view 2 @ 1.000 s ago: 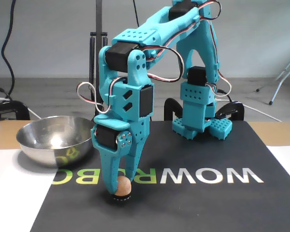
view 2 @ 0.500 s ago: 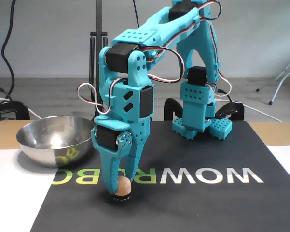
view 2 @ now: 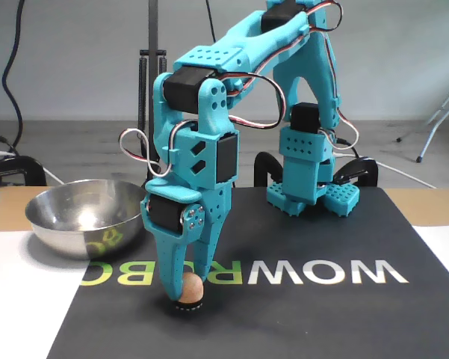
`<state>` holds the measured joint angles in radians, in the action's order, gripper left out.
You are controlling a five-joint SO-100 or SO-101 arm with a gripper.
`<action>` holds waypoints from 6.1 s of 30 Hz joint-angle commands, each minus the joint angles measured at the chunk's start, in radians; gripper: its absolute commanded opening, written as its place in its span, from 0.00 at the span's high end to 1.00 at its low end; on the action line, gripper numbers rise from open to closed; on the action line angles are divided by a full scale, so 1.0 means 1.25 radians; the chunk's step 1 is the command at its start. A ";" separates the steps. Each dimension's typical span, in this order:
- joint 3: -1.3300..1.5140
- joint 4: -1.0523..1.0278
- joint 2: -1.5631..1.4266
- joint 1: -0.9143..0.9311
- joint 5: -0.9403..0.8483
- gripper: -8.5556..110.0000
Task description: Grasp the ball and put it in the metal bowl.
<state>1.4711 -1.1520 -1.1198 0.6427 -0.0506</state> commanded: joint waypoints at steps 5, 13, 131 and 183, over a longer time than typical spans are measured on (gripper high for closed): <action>-0.013 0.022 -0.002 -0.004 0.004 0.91; -0.013 0.016 -0.044 -0.007 0.004 0.91; -0.130 -0.107 -0.206 0.415 0.004 0.91; -0.139 -0.096 -0.161 0.414 0.005 0.71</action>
<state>1.3438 -1.2824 -1.3162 1.1612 -0.0476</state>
